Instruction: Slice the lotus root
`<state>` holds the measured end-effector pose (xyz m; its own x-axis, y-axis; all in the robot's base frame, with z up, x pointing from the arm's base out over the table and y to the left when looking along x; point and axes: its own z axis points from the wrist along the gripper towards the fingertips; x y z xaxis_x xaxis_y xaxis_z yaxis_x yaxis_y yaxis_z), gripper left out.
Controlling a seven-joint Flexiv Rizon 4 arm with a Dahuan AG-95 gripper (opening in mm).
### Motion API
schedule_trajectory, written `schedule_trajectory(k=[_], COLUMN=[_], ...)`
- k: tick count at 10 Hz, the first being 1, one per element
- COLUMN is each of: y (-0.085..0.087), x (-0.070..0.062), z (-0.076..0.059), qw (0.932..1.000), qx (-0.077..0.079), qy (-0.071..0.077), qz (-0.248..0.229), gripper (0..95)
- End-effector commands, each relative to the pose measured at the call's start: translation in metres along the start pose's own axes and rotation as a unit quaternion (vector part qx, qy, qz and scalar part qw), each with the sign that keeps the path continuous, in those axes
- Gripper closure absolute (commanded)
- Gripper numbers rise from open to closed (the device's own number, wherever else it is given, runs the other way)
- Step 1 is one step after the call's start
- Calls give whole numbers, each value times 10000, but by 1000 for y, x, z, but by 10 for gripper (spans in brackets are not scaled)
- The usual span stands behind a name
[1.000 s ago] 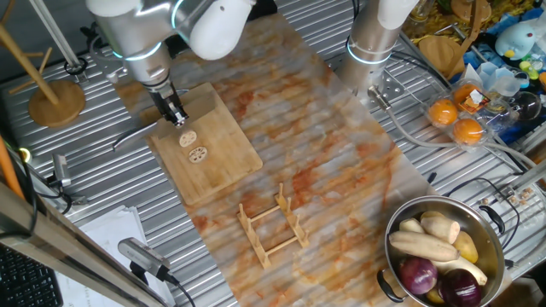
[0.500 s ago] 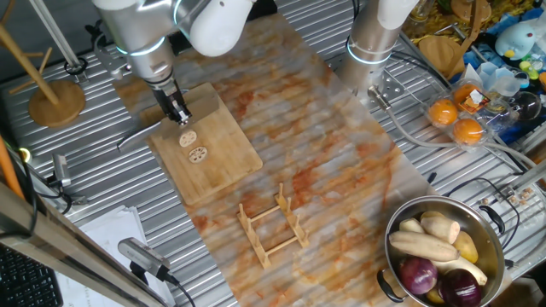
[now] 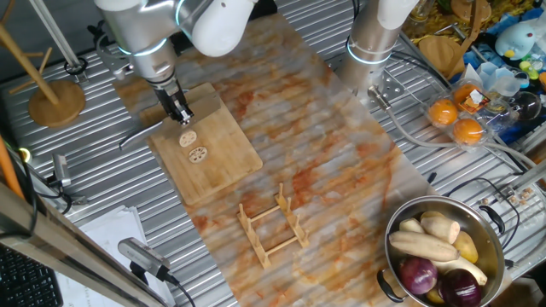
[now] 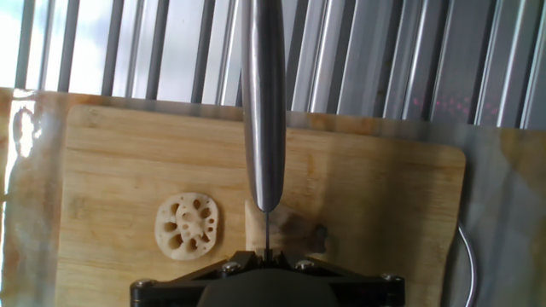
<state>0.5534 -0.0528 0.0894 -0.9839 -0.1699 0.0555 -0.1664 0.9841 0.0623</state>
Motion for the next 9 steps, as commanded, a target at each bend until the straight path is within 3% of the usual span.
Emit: schedule_trajectory(k=[1, 9], y=[0, -1], x=[-1, -1], z=[0, 3], qw=[10000, 9999], qx=[-65, -148], qy=[22, 26], qz=[24, 21], gripper=[950, 950])
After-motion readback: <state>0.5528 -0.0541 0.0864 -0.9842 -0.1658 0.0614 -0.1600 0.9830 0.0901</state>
